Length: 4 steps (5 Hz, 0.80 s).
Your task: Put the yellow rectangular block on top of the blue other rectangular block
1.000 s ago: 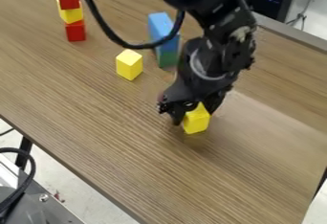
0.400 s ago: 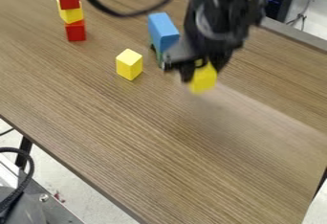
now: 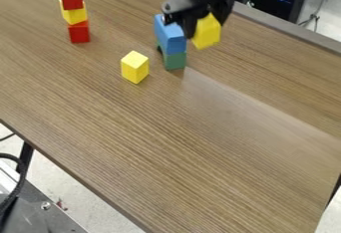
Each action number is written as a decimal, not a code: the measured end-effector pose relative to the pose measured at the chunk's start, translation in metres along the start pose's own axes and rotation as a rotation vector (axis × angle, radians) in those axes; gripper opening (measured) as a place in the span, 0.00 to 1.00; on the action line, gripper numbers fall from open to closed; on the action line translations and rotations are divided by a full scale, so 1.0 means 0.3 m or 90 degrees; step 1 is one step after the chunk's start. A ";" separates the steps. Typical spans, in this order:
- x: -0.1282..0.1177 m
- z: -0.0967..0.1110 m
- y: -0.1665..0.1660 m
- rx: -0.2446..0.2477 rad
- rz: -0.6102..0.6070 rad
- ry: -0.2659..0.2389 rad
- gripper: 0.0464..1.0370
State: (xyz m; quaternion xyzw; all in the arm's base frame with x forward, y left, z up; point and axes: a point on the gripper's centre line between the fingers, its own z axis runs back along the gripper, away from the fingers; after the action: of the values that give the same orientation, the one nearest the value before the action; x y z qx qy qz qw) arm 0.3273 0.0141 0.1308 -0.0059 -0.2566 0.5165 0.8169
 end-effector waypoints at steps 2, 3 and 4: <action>0.080 -0.087 -0.007 0.030 0.044 0.027 0.53; 0.092 -0.129 0.016 0.050 0.047 0.039 0.53; 0.115 -0.136 0.023 0.050 0.052 0.040 0.53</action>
State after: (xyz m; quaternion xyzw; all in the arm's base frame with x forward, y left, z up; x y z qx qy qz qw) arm 0.3504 0.0570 0.1078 -0.0009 -0.2099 0.5588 0.8023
